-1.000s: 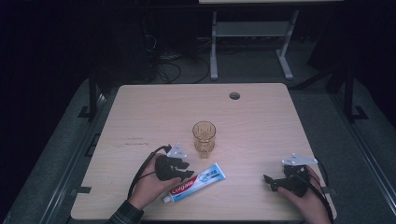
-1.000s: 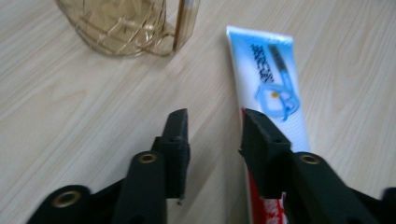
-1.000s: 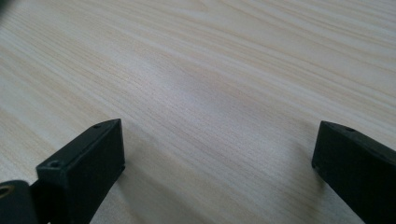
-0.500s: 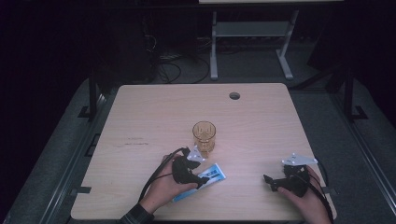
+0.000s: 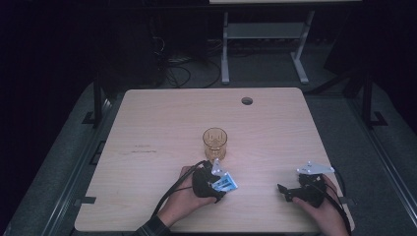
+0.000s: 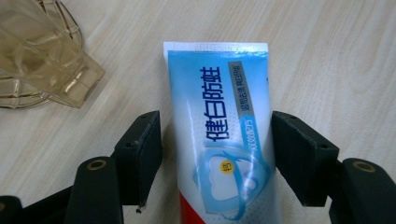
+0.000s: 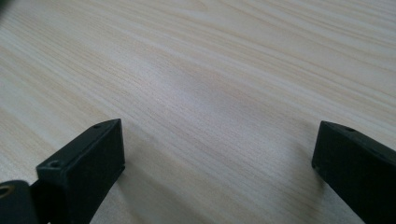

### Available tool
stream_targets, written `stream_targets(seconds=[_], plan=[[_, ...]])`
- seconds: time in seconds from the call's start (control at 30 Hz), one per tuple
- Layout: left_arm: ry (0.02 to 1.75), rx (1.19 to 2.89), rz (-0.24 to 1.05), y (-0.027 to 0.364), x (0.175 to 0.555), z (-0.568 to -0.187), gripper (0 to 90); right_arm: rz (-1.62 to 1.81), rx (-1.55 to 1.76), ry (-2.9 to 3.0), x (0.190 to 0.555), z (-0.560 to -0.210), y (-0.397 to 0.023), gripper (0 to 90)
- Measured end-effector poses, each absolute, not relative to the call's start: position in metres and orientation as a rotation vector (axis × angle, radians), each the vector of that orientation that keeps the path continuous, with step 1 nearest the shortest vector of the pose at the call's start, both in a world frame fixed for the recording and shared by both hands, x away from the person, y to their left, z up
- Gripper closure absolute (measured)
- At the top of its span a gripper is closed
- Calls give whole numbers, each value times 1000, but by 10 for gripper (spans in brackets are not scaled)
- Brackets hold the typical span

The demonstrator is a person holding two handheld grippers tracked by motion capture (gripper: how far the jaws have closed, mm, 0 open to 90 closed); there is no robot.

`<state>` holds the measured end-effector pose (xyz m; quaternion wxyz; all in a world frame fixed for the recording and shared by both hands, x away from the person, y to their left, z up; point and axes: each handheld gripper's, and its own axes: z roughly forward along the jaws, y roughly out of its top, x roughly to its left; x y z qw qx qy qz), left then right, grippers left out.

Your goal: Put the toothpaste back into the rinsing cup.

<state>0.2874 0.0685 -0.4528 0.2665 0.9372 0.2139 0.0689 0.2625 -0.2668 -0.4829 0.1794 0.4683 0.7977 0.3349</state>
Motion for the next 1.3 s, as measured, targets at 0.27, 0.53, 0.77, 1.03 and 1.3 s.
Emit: stream_targets(seconds=[0.27,0.53,0.77,1.03,1.3], plan=[[569,2539,160,68,287,-452,424,947,1324,2255,263,-483,-267,17],[555,2578,148,65,287,-448,519,947,1323,2255,263,-483,-267,17],[556,2610,121,62,287,-445,618,946,1323,2255,263,-483,-267,17],[561,2620,102,62,287,-440,719,947,1323,2255,263,-483,-267,17],[529,2599,78,67,287,-438,727,946,1324,2255,263,-483,-267,17]])
